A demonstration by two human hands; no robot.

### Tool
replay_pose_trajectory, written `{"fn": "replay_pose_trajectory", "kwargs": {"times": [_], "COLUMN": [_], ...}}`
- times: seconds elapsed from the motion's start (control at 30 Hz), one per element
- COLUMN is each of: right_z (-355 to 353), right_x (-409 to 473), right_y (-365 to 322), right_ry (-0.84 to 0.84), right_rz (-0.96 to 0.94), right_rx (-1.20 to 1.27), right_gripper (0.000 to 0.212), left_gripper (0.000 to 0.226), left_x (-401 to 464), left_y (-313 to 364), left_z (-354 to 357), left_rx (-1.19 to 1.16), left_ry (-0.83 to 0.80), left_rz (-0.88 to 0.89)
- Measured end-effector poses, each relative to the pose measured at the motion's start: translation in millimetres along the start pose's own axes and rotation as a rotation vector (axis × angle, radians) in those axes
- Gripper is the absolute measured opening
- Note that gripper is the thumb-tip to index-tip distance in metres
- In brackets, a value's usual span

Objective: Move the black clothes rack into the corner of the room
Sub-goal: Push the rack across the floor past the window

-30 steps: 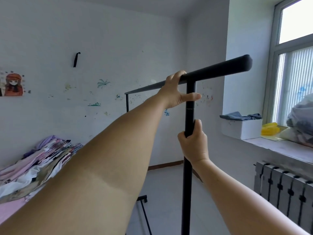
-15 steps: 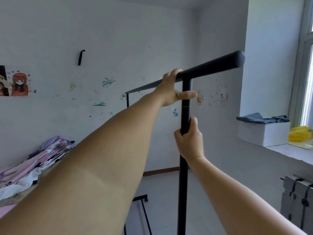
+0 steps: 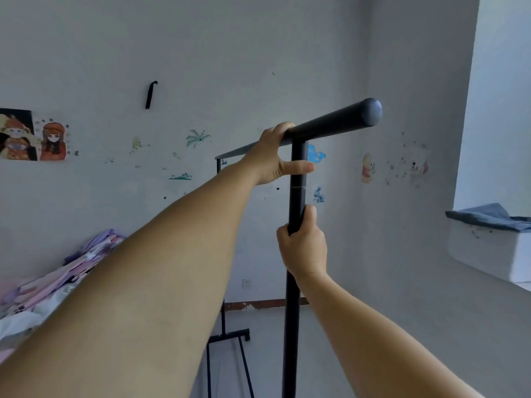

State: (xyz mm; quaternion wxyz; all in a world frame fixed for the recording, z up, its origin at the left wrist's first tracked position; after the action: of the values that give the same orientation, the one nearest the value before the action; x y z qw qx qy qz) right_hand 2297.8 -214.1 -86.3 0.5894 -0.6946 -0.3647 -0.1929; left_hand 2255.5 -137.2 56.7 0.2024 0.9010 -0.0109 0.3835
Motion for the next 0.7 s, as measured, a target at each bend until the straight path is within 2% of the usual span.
{"fn": "replay_pose_trajectory", "kwargs": {"times": [0.3, 0.43, 0.7], "right_z": [40.8, 61.4, 104.7], "right_x": [65.8, 96.2, 154.9], "right_y": [53.4, 80.1, 129.9], "right_ry": [0.018, 0.011, -0.025], "right_rz": [-0.019, 0.014, 0.027], "right_rx": [-0.107, -0.186, -0.269], "right_gripper": [0.03, 0.036, 0.032], "left_gripper": [0.071, 0.067, 0.069], "left_x": [58.5, 87.3, 143.8], "left_y": [-62.0, -91.6, -157.4], "left_z": [30.7, 46.8, 72.1], "left_rx": [0.033, 0.028, 0.078], "left_ry": [0.011, 0.034, 0.071], "left_rz": [-0.048, -0.029, 0.006]}}
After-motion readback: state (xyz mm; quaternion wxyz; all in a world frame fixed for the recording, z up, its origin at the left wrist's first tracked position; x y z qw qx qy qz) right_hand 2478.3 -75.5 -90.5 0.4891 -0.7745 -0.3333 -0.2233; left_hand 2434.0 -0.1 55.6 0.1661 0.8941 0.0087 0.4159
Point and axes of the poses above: each hand's wrist, its own x-axis towards the middle knuckle, its own z-axis out of the palm, y = z × x, the point moved 9 cm from there along x, towards the middle knuckle, and after that the axes turned 3 degrees about z, right-handed, at the moved point
